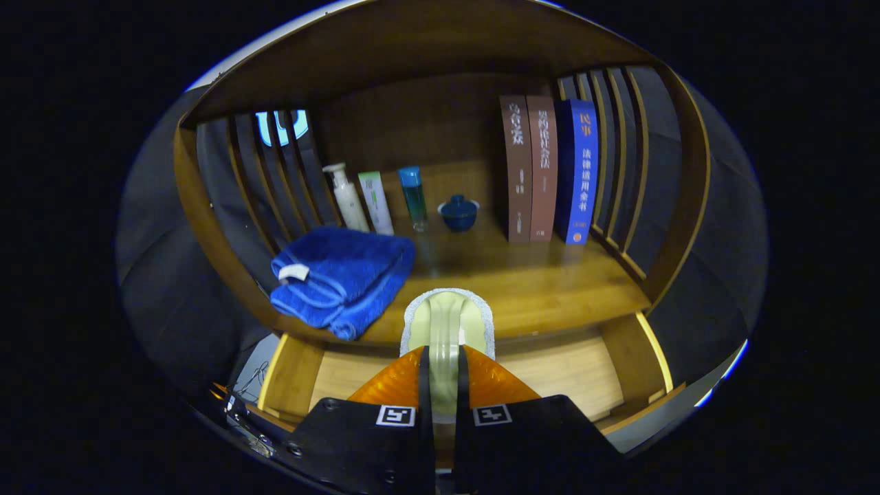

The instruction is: Pull open the drawer, take out the items inside it, and place them on the countertop above the cabinet.

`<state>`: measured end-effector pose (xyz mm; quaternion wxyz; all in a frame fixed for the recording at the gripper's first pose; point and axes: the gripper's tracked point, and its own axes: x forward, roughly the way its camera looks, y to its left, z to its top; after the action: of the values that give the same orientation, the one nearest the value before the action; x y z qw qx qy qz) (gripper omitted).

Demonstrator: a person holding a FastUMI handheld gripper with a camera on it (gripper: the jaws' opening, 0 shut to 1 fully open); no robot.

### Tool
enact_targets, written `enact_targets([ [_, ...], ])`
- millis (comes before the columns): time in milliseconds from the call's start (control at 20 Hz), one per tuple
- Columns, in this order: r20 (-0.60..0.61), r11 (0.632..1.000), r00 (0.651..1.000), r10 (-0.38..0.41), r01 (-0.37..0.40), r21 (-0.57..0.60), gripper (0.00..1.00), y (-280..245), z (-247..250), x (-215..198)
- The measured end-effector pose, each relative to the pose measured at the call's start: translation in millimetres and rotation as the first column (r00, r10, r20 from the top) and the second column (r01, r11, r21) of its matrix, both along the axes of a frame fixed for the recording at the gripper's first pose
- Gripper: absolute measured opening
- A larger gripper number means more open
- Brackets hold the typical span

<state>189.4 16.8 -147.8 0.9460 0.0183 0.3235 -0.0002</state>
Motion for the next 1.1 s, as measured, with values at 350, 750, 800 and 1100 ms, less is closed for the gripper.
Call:
enact_targets([
  [350,-0.043,1.000,0.999,0.007,-0.007,-0.001,0.16,0,-7,89],
  [750,-0.137,1.000,0.991,-0.002,0.001,-0.008,0.38,-7,-48,128],
  [800,-0.134,1.000,0.991,0.000,0.000,-0.001,0.45,-6,-47,128],
  [1100,-0.090,1.000,0.996,-0.001,0.001,0.006,0.92,-6,-37,117],
])
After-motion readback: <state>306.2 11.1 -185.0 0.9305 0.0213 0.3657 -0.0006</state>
